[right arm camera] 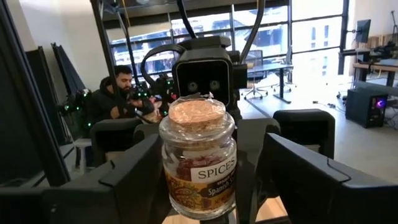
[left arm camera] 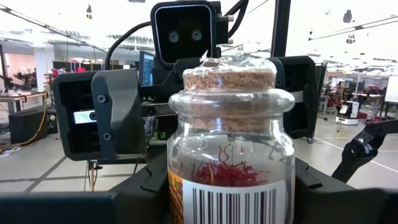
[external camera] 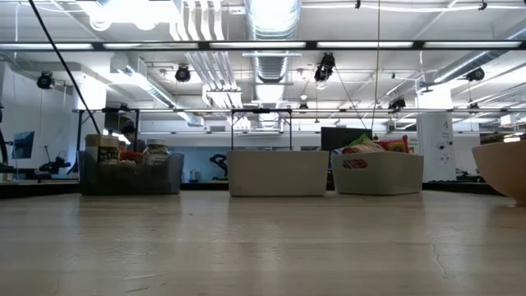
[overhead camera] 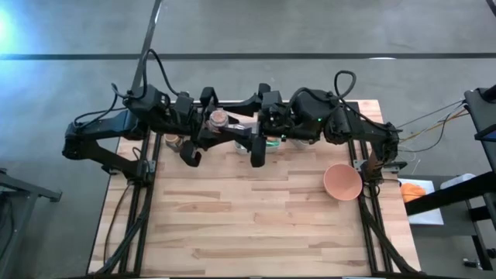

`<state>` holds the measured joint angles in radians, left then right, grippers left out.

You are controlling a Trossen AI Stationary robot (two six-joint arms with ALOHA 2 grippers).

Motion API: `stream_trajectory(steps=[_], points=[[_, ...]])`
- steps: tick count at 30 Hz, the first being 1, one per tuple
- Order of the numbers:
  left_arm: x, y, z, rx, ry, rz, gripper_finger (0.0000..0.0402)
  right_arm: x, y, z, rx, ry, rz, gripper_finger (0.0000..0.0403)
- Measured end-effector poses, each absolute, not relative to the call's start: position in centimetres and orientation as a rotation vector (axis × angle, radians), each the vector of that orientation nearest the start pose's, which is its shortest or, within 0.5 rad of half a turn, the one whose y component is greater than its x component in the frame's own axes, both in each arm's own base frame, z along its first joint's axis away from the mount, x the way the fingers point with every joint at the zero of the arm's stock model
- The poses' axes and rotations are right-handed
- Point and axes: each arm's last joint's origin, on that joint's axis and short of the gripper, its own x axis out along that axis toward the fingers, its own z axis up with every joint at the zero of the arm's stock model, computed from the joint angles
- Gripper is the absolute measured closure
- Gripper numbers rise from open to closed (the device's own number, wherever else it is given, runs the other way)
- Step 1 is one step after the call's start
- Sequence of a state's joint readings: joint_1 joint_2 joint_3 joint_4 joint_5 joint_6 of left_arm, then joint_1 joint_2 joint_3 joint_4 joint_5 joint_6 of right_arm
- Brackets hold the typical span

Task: Pick & Place Food Item
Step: Put the brown seasoning bottle into the black bin

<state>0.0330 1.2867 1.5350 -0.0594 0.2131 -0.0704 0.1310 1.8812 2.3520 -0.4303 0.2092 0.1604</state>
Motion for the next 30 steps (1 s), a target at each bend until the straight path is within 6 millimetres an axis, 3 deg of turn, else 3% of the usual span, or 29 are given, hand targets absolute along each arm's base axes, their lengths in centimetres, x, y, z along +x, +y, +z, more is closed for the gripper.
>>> stream_trajectory(steps=[30], points=[[27.04,0.42,48.73,-0.061,-0.145,-0.151,0.0230,38.69,4.65,52.35,0.130,-0.056,-0.025,0.0122]])
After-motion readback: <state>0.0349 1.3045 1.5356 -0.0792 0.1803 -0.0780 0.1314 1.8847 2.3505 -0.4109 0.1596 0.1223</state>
